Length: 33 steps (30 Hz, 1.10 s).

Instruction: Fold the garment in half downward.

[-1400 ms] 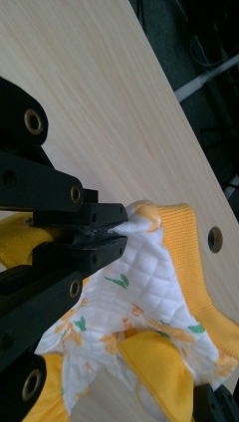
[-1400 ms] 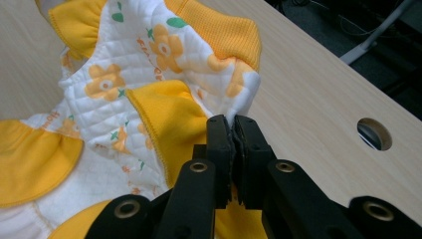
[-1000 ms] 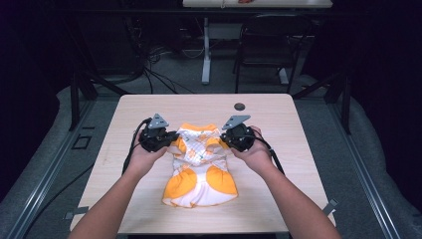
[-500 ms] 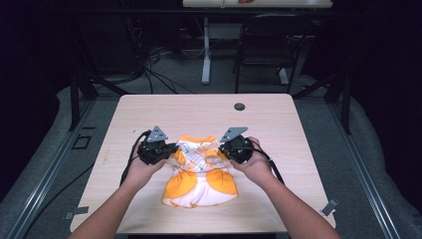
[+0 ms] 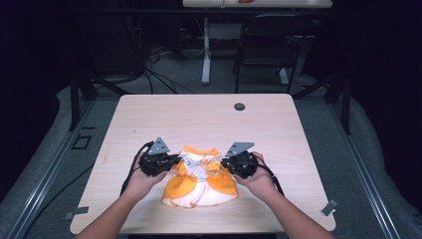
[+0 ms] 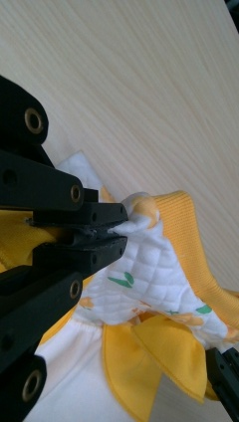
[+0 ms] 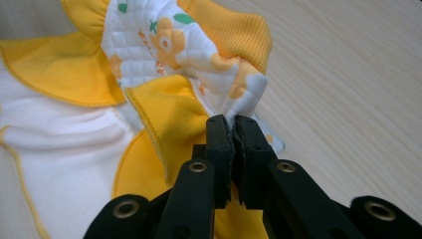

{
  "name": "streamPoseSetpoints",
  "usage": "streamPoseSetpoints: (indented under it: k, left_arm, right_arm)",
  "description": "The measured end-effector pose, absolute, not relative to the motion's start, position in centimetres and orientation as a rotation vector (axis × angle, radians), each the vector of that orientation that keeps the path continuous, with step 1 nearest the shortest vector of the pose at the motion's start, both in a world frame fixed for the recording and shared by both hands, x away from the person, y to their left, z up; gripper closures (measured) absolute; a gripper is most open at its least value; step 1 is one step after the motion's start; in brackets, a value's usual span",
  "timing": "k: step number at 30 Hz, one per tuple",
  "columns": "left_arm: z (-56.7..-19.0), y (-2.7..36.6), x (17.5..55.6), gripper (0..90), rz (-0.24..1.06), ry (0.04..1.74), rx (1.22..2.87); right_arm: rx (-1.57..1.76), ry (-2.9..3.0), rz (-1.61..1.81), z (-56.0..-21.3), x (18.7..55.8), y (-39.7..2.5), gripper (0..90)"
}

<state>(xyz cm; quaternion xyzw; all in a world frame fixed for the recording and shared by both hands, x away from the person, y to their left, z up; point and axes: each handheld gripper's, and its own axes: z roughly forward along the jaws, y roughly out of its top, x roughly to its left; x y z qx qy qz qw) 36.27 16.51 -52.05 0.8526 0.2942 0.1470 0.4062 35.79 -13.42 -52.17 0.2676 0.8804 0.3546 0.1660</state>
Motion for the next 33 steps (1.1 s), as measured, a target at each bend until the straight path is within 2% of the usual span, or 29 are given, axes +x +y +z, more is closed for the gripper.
streamPoseSetpoints:
  k: [4, 10, 33]
  left_arm:
    - [-52.6, 16.4, 35.3, 82.0, 0.305, 0.691, 2.140]
    - [-53.6, 16.8, 34.2, 82.1, 0.271, 0.677, 2.158]
    - [-56.0, 18.0, 30.8, 79.1, 0.211, 0.663, 2.164]
  right_arm:
    - [0.742, 2.538, 1.030, -52.5, 34.9, -13.4, 84.6]
    - [0.729, 2.555, 1.045, -53.1, 34.0, -13.4, 84.5]
    - [0.686, 2.591, 1.021, -55.7, 30.9, -14.1, 82.1]
